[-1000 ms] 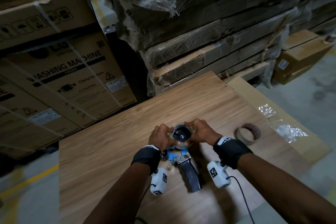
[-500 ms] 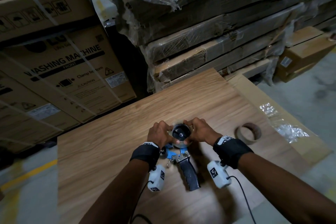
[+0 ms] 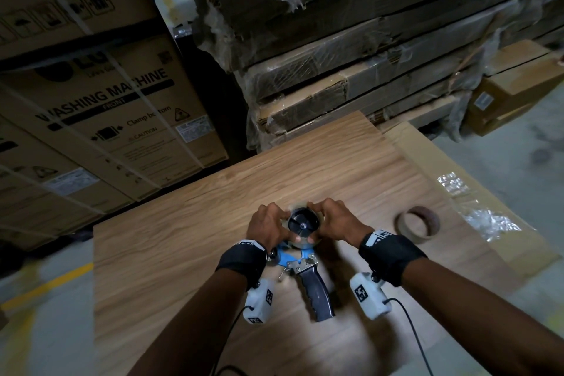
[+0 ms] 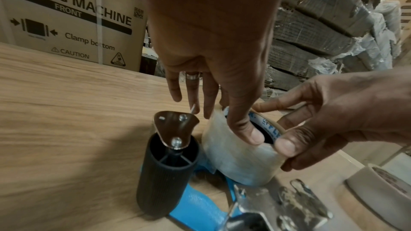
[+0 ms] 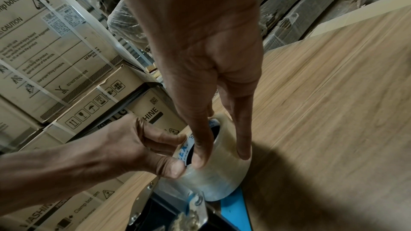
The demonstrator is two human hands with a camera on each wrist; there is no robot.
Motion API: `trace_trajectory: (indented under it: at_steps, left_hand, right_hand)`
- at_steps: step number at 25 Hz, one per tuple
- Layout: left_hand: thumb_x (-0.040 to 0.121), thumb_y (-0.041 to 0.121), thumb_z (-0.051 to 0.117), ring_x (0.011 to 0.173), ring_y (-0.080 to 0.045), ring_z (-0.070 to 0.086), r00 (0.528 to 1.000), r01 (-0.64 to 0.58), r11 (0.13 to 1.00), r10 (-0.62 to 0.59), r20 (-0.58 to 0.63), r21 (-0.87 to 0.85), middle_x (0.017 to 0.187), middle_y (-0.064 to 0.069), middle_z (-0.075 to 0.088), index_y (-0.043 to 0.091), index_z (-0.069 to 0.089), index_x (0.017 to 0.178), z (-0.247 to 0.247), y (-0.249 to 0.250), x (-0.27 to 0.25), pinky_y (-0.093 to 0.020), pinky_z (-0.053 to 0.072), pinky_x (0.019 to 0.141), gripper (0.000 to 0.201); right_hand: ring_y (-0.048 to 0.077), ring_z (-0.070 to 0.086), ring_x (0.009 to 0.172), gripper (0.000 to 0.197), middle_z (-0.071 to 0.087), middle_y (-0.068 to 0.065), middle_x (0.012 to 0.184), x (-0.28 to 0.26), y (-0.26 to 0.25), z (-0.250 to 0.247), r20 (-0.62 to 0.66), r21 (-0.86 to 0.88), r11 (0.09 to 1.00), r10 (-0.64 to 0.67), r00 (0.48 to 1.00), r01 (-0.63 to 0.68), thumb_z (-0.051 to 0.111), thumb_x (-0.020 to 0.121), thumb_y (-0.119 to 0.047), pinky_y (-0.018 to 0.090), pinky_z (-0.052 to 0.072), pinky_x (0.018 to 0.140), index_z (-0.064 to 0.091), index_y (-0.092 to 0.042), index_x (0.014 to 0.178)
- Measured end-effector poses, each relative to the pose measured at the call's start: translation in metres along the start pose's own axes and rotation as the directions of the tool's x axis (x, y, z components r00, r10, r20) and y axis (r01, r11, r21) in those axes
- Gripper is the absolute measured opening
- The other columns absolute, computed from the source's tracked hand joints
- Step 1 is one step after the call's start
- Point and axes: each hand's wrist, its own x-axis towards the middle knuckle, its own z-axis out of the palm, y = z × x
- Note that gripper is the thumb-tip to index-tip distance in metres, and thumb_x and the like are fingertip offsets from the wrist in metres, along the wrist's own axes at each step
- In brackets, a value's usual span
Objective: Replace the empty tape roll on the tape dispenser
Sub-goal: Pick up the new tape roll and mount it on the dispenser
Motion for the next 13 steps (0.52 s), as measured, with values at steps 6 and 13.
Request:
trace_trajectory:
  at_steps: [6, 13]
  left_hand:
    - [0.034, 0.064, 0.085, 0.103, -0.023, 0.065, 1.000, -0.003, 1.000, 0.003, 0.007, -0.005, 0.108, -0.010, 0.070, 0.025, 0.072, 0.117, 0.0042, -0.0011, 0.0038, -0.026, 0.044, 0.078, 0.093]
    - [0.049, 0.046, 0.095, 0.116, -0.025, 0.057, 1.000, 0.029, 0.999, -0.029, 0.008, -0.046, 0.119, -0.009, 0.062, 0.018, 0.068, 0.122, 0.0079, -0.0028, 0.0044, -0.027, 0.044, 0.088, 0.082]
  right_hand:
    - [0.020, 0.063, 0.105, 0.106, 0.065, 0.005, 0.116, 0.0009, -0.0007, 0.0001, 0.018, -0.018, 1.000, -0.004, 1.000, 0.004, 0.083, 0.020, -0.053, 0.019, 0.046, 0.081, 0.067, -0.030, 0.122]
    - [0.019, 0.057, 0.113, 0.100, 0.061, 0.005, 0.121, -0.0004, -0.0012, -0.0032, 0.030, -0.032, 0.999, -0.037, 0.999, 0.038, 0.090, 0.032, -0.044, 0.018, 0.044, 0.088, 0.065, -0.030, 0.128]
